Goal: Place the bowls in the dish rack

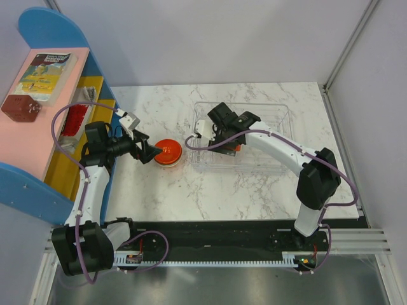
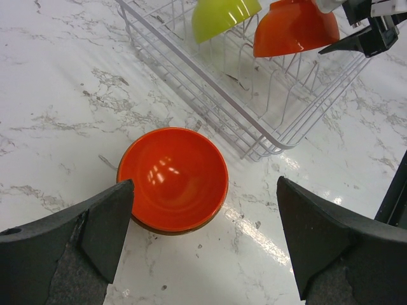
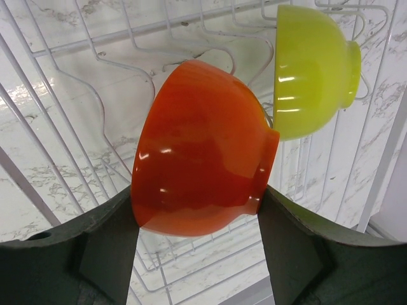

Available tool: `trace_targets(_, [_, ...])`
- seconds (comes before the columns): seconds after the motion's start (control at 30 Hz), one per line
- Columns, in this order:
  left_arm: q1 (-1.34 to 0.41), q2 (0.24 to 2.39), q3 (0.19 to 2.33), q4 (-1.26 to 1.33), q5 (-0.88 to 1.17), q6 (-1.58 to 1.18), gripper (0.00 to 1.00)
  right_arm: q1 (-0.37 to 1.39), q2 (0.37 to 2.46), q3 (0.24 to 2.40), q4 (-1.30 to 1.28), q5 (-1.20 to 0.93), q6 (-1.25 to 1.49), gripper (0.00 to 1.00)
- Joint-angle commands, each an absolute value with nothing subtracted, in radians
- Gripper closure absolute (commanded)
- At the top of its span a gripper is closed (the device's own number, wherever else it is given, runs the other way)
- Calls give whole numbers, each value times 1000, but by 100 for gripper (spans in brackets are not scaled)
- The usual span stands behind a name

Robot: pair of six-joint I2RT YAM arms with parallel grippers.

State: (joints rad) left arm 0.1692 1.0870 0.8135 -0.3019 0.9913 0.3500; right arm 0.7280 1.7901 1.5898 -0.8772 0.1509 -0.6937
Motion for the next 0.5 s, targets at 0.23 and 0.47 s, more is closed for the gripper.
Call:
trace_targets(0.23, [178, 1088, 807, -278, 1026, 382, 0, 764, 1848, 1625, -857, 199, -736, 100])
trace_targets(0.47, [178, 1086, 807, -278, 1028, 382, 0, 769, 1894, 1654, -891, 201, -765, 100])
